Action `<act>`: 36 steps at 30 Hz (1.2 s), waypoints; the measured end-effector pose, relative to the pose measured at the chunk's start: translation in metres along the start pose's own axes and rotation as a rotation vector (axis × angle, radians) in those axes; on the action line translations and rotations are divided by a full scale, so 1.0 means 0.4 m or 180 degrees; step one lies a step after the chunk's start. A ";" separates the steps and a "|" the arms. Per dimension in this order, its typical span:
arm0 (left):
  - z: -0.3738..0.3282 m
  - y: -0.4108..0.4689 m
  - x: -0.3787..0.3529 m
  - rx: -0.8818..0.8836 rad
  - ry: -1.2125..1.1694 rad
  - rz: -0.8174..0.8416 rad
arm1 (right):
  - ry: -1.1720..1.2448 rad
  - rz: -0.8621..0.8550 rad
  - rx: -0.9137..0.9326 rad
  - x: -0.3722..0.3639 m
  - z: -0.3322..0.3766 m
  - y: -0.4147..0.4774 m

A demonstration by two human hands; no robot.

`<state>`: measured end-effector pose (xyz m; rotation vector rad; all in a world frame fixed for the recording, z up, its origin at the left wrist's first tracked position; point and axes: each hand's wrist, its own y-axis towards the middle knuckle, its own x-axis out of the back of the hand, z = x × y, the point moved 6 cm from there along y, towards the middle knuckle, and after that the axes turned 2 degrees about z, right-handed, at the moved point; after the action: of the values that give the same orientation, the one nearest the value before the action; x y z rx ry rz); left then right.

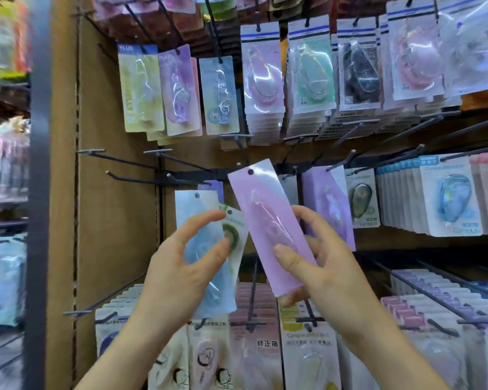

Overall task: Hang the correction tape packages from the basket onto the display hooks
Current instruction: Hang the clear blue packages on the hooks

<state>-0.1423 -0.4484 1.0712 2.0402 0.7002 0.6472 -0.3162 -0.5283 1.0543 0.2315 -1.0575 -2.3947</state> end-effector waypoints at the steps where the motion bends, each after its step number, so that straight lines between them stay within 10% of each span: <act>1: 0.007 0.000 0.007 0.0025 0.0008 -0.0012 | 0.0027 0.0028 0.0046 -0.010 0.002 0.010; 12: 0.022 0.013 0.041 0.0184 -0.0287 -0.0041 | -0.0649 -0.0197 0.0208 -0.064 0.015 0.069; 21: 0.100 0.041 0.048 0.0394 -0.0356 -0.0010 | 0.0467 -0.0552 -0.1249 -0.092 -0.117 0.220; 36: 0.156 0.052 0.102 0.0510 -0.0678 -0.0102 | 0.0245 -0.1102 -0.1976 -0.068 -0.339 0.415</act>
<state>-0.0668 -0.4654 1.0655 2.2007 0.6750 0.3573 -0.1822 -0.6957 1.0817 0.2959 -0.2116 -2.8594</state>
